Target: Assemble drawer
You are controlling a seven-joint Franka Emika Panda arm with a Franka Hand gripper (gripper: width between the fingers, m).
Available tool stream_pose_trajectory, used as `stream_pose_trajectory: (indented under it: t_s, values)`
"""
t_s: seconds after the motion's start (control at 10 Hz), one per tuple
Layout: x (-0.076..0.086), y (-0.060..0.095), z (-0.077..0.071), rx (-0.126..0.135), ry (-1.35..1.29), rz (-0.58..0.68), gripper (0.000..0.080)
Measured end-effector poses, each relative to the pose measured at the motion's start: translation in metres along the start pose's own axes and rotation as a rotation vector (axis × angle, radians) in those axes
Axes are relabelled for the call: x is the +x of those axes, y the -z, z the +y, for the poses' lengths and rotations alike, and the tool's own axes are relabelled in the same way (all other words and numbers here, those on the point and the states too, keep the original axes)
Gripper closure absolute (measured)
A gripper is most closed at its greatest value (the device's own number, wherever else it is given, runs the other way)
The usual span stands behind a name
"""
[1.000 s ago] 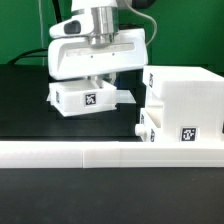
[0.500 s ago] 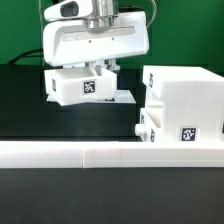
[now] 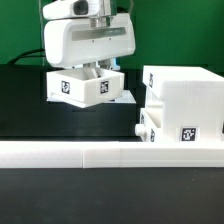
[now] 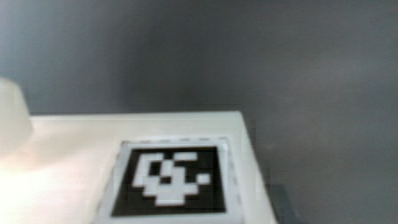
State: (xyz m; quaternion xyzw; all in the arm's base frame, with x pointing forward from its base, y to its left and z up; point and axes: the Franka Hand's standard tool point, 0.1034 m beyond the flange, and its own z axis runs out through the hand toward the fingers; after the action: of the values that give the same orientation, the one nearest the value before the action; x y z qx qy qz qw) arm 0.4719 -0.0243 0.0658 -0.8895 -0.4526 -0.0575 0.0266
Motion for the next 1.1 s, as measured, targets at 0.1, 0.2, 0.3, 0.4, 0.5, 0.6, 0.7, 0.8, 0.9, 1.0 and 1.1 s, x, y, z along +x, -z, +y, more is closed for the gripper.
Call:
stream_pose_trajectory:
  t_s: [0.1, 0.2, 0.3, 0.4, 0.5, 0.6, 0.7, 0.8, 0.9, 1.0, 1.1]
  values:
    - [0.000, 0.000, 0.004, 0.000, 0.141, -0.008, 0.0755]
    - [-0.001, -0.002, 0.002, 0.003, 0.203, -0.010, 0.0755]
    - [-0.003, -0.002, 0.003, 0.004, 0.321, -0.014, 0.0755]
    - [-0.004, -0.003, 0.003, 0.005, 0.406, -0.017, 0.0755]
    - [-0.004, -0.003, 0.003, 0.005, 0.457, -0.019, 0.0755]
    - [-0.002, -0.004, 0.007, 0.004, 0.526, -0.021, 0.0755]
    - [0.004, -0.002, 0.014, 0.006, 0.525, -0.020, 0.0755]
    - [0.011, -0.001, 0.020, 0.012, 0.530, -0.020, 0.0755]
    - [0.019, -0.002, 0.027, 0.016, 0.534, -0.016, 0.0755]
    - [0.025, -0.004, 0.032, 0.018, 0.536, -0.011, 0.0755]
    - [0.030, -0.005, 0.035, 0.023, 0.538, -0.008, 0.0755]
